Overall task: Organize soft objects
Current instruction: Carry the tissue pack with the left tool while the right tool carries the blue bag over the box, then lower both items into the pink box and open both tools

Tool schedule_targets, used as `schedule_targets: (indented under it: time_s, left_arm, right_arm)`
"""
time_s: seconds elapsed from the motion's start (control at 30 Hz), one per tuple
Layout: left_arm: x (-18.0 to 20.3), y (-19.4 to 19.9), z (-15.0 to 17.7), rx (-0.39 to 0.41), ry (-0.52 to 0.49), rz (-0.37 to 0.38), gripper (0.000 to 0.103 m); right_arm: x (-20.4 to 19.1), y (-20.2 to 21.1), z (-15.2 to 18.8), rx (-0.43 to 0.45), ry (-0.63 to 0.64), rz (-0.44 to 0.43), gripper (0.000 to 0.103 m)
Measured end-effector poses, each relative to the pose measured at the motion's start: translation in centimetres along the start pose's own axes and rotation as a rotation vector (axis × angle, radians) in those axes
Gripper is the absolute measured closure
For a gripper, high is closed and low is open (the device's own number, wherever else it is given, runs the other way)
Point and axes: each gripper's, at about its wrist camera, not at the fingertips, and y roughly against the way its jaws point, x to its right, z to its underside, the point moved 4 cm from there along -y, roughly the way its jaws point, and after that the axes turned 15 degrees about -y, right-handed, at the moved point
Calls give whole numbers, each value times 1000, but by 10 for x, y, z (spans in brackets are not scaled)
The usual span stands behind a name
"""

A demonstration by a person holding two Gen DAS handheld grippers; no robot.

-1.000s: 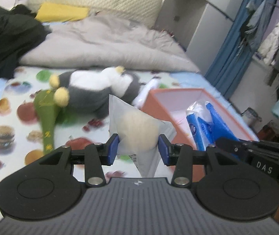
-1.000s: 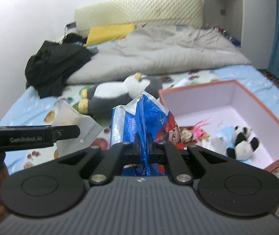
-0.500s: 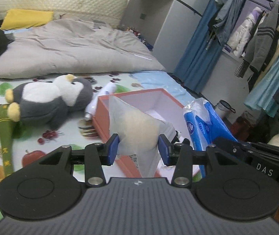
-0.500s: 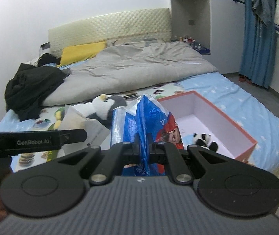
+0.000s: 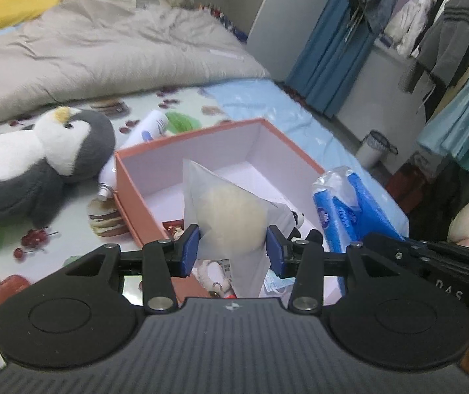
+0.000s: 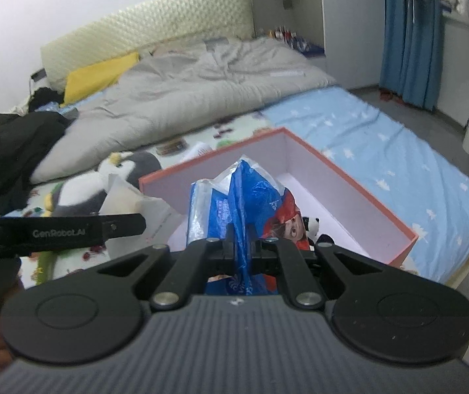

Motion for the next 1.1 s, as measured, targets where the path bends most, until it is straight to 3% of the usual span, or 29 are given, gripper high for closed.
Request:
schedule_targets:
  time_s: [0.43,0.7,0.8,0.87,1.1]
  left_arm:
    - [-11,-120,-25,-141,-33,43,53]
    - [-19,-151,-24,-194,-34,41,51]
    - [-19,-150,-26,-199,-41,35,46]
    - [-19,-148,-27,-199,-35,35,44]
    - [-12,-115,-34,-148,-55,30,44]
  right_arm:
    - [25,-89,-14,-128,-34,16,93]
    - [39,-120,-12,-186,-76,40,92]
    - [43,-126,-13,-210,-103,47,80]
    - [46,-126,-14,-208,-109,59,50]
    - [42,-98,-18,-136,-91,60,49]
